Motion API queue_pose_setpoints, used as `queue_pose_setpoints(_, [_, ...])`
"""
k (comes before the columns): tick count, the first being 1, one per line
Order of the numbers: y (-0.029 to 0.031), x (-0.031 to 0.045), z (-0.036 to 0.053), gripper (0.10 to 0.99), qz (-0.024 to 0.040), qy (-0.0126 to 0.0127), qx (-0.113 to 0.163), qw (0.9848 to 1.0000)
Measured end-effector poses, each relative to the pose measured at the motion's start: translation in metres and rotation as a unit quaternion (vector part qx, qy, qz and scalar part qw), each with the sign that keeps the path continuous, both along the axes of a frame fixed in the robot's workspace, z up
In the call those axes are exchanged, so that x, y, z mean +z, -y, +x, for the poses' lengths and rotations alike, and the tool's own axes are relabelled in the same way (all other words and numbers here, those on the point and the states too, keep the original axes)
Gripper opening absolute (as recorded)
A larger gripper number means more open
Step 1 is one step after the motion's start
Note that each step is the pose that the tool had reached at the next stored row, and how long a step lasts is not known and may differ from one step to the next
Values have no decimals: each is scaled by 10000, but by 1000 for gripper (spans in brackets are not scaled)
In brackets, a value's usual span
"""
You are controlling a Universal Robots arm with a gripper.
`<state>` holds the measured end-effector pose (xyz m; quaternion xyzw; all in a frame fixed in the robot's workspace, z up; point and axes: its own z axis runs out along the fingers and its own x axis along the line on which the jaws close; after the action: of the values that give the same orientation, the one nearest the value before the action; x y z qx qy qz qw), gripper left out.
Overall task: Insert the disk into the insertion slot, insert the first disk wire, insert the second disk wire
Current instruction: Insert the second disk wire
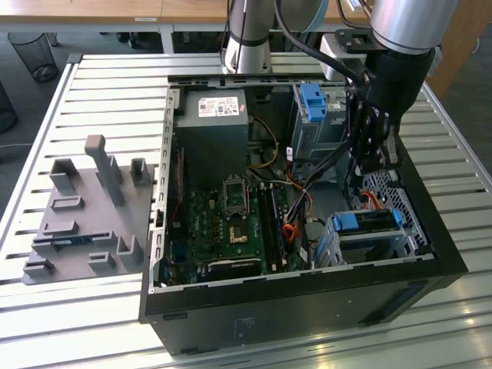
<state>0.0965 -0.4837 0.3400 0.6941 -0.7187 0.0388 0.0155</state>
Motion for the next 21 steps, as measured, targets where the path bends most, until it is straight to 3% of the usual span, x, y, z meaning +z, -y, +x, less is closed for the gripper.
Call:
queue_pose_setpoints(3, [5,-1,1,149,70,0,0,10000])
queue_pose_setpoints(7, [18,-4,1,149,265,0,0,9996])
queue_pose_setpoints(8, [21,-5,1,149,285,0,0,9996])
queue_pose_setpoints(21, [43,-21,1,161,192,0,0,9998])
